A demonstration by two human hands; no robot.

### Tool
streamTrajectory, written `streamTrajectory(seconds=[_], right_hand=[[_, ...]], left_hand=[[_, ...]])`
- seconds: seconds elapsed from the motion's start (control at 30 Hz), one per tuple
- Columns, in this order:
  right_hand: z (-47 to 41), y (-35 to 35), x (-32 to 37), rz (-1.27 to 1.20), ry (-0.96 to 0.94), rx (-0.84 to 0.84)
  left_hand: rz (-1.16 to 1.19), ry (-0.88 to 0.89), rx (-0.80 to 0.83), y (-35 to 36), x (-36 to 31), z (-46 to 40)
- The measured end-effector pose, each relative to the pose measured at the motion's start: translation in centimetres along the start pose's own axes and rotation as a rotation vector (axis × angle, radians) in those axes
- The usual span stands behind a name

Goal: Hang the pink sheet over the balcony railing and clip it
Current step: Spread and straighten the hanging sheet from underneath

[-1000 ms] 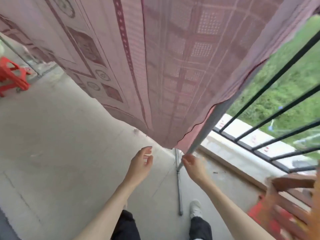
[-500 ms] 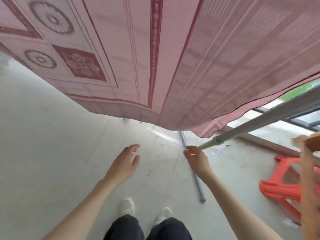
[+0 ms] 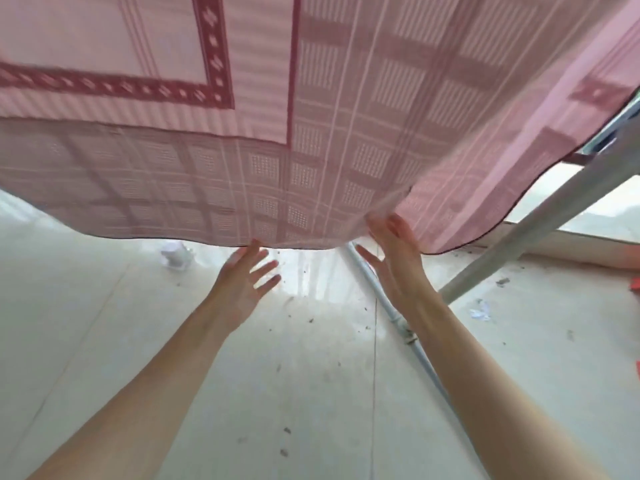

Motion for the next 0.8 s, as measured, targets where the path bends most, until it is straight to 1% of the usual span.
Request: streamTrajectory(seconds=[0.1,0.2,0.27,0.37,0.5,0.57,0.7,0.8], right_hand=[[-1.2,0.5,-1.9,-0.006,-0.094,0.058],[-1.4,-0.4,-2.9,-0.118,-0.089,0.041],[-1.3,-1.4,-3.0,-0.158,-0.114,0.026],[-1.3,-2.7,-2.8,-0.151,-0.152,-0.010],[-1.9,-3.4,-3.2,-0.113,-0.186,-0.104],[-2.2,-3.2,-3.4,-0.074,-0.200,-0.131],[-3.9,-2.6,-3.7,-0.037,-0.134,-0.201],[-5.3,-2.4,-4.1,-0.124,-0.057,-0.216]], left_hand=[[0.112,0.006,0.083,1.1,2.1,-2.8],[0.425,-0.049,0.186,2.3,2.5,-3.3],[0.555,-0.072,0.259,3.0,2.3,-3.3],[0.561,-0.080,0.304,4.0,2.4,-3.6],[0.524,-0.089,0.299,4.6,3.3,-4.2],[0.459,-0.089,0.290,4.7,4.3,-4.3],[0.372,-0.079,0.312,4.2,6.1,-4.1],[0.351,-0.015,0.369,3.8,5.8,-4.0]])
Point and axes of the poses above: each hand's wrist, its own z-axis away from the middle knuckle, its own y-axis out of the palm, x = y × z, the point moved 4 cm from there along -z, towards the middle knuckle, and after that the axes turned 12 degrees about -x, right-handed, at the moved point
